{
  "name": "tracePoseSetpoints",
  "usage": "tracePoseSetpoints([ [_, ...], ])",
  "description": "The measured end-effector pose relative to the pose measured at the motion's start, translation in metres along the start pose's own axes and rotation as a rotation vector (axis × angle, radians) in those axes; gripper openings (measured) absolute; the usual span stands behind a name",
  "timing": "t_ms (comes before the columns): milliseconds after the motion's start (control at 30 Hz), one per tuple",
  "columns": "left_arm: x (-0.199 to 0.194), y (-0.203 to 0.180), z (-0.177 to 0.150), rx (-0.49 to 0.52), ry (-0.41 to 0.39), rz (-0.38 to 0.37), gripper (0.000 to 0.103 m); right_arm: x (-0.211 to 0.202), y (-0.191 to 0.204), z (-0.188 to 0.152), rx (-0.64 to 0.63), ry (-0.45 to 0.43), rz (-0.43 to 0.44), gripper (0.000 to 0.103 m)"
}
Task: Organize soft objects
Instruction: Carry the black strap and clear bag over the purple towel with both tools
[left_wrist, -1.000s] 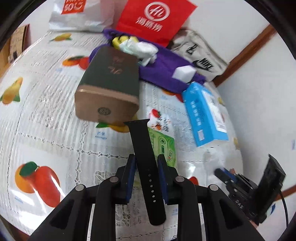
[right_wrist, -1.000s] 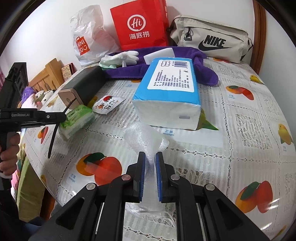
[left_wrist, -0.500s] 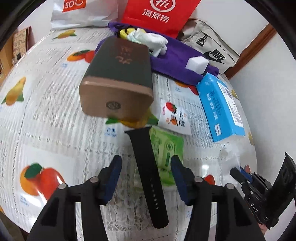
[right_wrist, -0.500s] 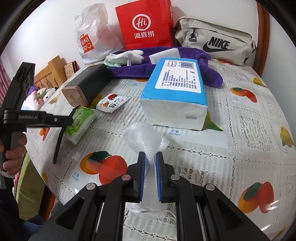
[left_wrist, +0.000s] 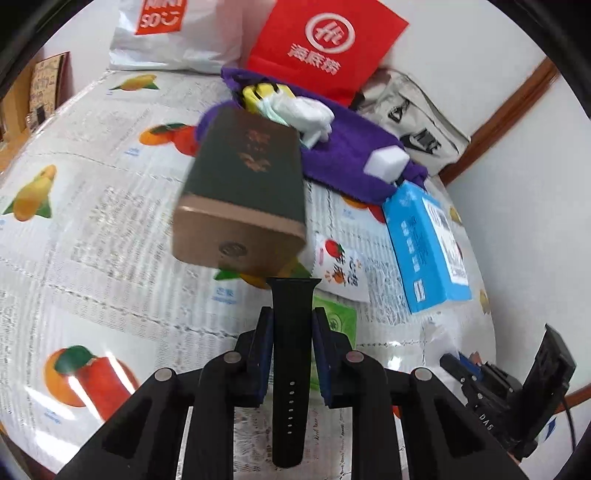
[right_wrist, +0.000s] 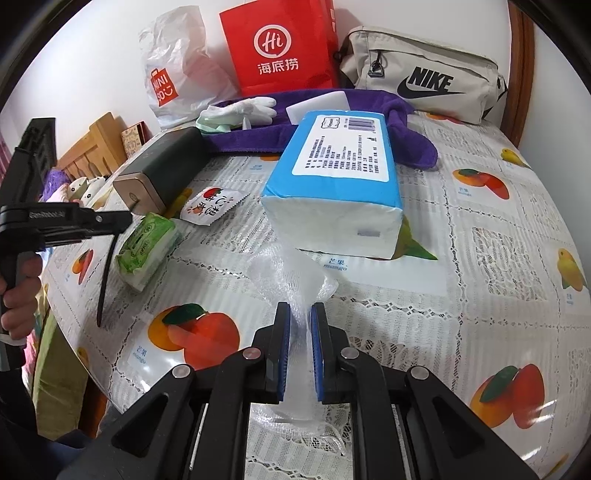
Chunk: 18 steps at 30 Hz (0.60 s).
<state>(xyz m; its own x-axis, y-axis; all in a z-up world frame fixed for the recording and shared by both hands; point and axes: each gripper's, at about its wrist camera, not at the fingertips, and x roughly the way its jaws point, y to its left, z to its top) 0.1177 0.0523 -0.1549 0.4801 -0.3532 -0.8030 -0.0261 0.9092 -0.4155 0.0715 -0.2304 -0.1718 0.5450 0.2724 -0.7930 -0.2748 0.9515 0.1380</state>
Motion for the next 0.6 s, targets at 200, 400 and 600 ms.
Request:
tracePoseSetpoints([
  [200, -0.02, 0.007, 0.011, -0.006, -0.037, 0.011, 0.02, -0.01, 0.004, 0.011, -0.011, -0.029, -0.004, 0.012],
  [400, -0.031, 0.002, 0.024, 0.003, -0.062, 0.023, 0.02, -0.024, 0.004, 0.027, -0.024, -0.066, -0.007, 0.012],
  [600, -0.038, -0.009, 0.04, 0.03, -0.083, 0.034, 0.02, -0.037, 0.002, 0.047, -0.041, -0.107, -0.008, 0.011],
])
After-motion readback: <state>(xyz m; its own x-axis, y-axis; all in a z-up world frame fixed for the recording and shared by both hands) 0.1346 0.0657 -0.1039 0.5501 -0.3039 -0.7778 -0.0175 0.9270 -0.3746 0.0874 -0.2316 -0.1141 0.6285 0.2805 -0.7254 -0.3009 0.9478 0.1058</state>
